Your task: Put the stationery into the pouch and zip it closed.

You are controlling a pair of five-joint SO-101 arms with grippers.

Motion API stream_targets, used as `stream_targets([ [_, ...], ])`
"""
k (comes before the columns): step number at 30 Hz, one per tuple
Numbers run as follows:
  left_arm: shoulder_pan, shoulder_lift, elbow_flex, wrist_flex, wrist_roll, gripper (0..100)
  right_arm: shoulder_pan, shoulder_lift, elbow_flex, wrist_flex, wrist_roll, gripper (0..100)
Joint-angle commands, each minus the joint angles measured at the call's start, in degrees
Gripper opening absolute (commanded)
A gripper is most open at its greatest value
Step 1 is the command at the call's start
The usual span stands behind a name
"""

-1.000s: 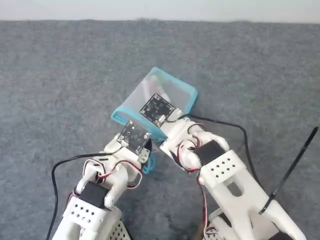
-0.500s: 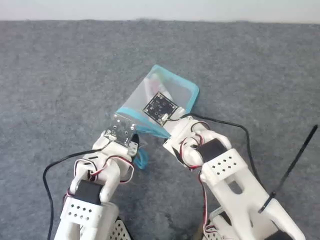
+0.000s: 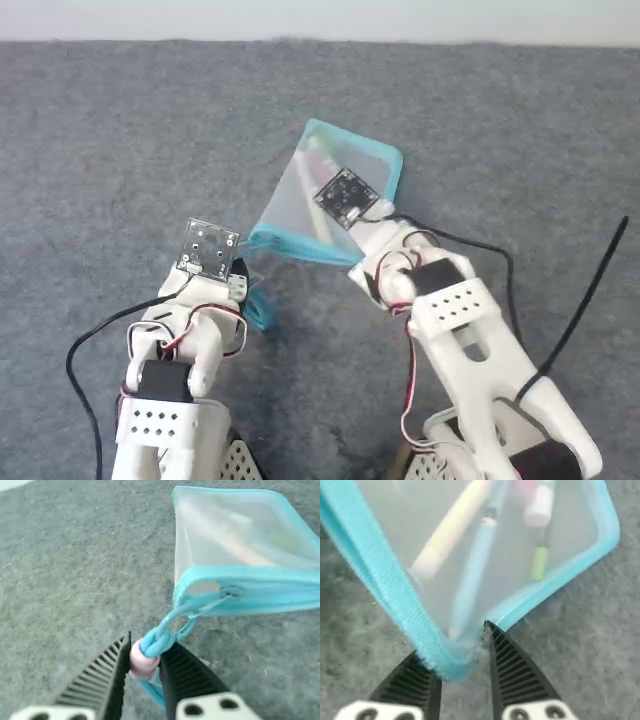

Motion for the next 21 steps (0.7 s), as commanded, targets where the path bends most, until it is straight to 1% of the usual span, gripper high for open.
stream_targets([
  [1,-2.5,-0.3,-5.1,-1.8,-0.6,1,5.4,1.1,-1.6,-0.7,0.4,0.6],
  [7,-4.6,-0.3,-5.1,-1.9,-0.6,1,9.8,1.2,-2.5,-1.0,0.0,0.6],
  [13,-5.9,-0.3,-5.1,-1.8,-0.6,1,13.5,1.7,-2.5,-3.6,0.0,0.6],
  [19,-7.3,-0.3,-5.1,-2.0,-0.6,1,17.5,10.5,-7.5,-5.1,-0.3,0.6],
  [21,-7.1,-0.3,-5.1,-2.0,-0.6,1,19.0,14.1,-10.0,-5.1,-1.9,0.6],
])
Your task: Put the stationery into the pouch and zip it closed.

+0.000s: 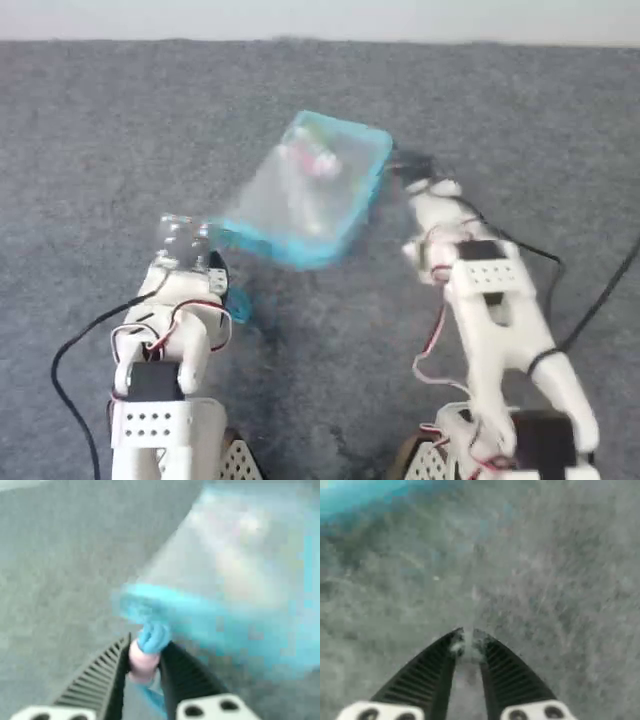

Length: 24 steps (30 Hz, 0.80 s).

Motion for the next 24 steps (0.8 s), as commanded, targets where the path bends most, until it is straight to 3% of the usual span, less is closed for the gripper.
stream_targets([
  [1,-1.4,-0.3,-4.2,-1.9,-0.9,1,3.5,4.3,-6.9,-1.1,-2.0,0.6],
  [17,-1.1,-0.3,-4.2,-1.9,-0.9,1,4.8,8.2,-9.2,-1.1,-2.5,0.6],
  [21,-0.9,-0.2,-3.9,-1.8,-0.9,1,4.6,8.2,-9.2,-1.1,-6.3,0.6],
  [24,4.3,-0.2,-2.2,-2.0,-1.1,1,3.4,8.2,-9.1,-1.0,-7.7,0.6],
])
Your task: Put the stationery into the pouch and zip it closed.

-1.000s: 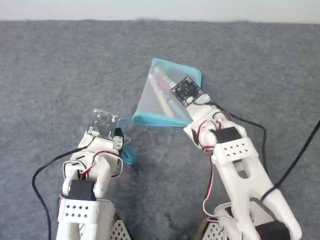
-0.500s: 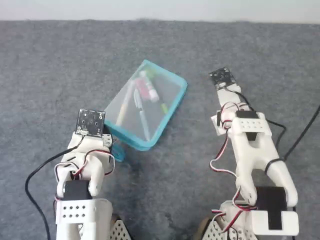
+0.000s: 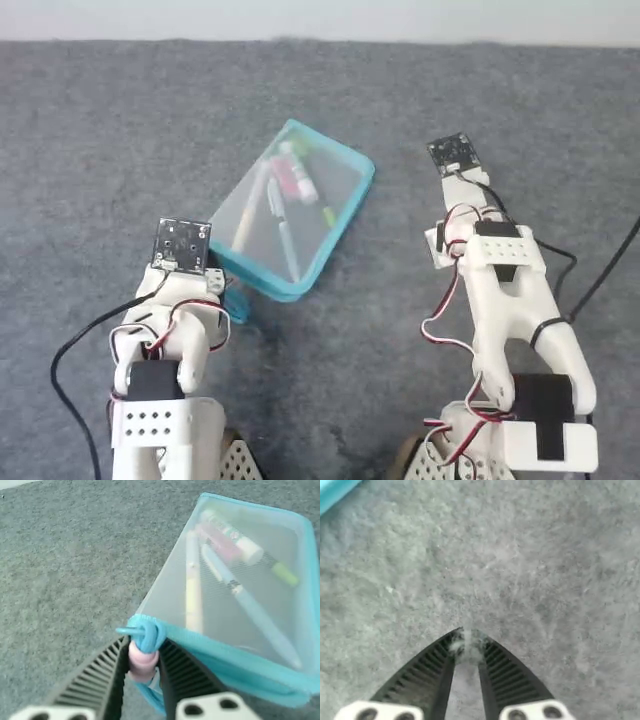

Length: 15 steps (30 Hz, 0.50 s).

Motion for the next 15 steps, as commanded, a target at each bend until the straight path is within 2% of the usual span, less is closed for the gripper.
stream_targets([
  [1,8.4,-0.2,-1.3,-2.1,-2.4,1,-1.7,-0.2,-3.2,-0.9,-1.8,0.6],
  [4,16.5,-0.2,0.5,-1.8,-4.1,2,-2.4,-0.7,-3.2,0.7,-1.8,0.6],
  [6,20.0,-0.2,0.8,-1.9,-4.0,5,-2.5,-0.7,-3.3,1.2,-2.2,0.6],
  [10,25.5,0.0,0.9,-1.8,1.0,18,-2.5,-0.7,-3.4,1.3,-5.2,0.6],
  [15,29.2,-0.2,0.9,-1.8,1.5,20,-2.5,-0.7,-3.4,1.3,-5.4,0.6],
])
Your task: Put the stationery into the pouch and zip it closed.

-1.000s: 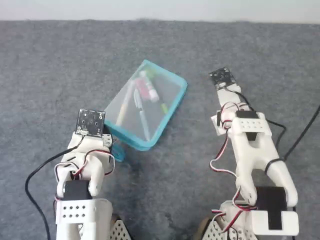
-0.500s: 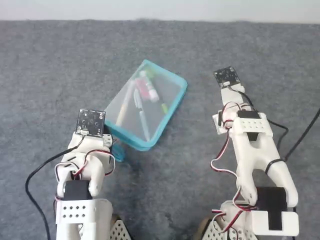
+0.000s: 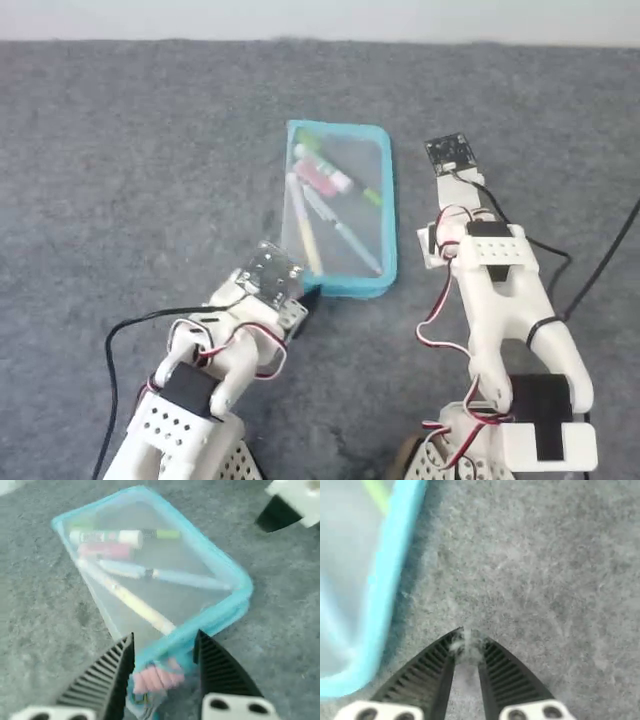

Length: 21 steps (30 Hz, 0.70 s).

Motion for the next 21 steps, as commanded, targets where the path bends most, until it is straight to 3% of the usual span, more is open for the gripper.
stream_targets([
  [1,1.5,-0.3,-1.1,-1.8,0.8,20,-0.2,-0.7,-3.4,0.5,-0.9,0.6],
  [8,-5.3,-0.3,-3.7,-1.9,1.0,20,-0.7,-0.7,-3.5,1.1,-0.9,0.6],
  [14,-14.1,-0.3,-5.2,-1.8,1.1,20,-6.0,-0.7,-3.5,4.4,-0.9,0.6],
  [21,-18.1,-0.3,-5.1,-2.7,1.1,20,-9.0,-0.9,-3.6,4.6,-0.9,0.6],
])
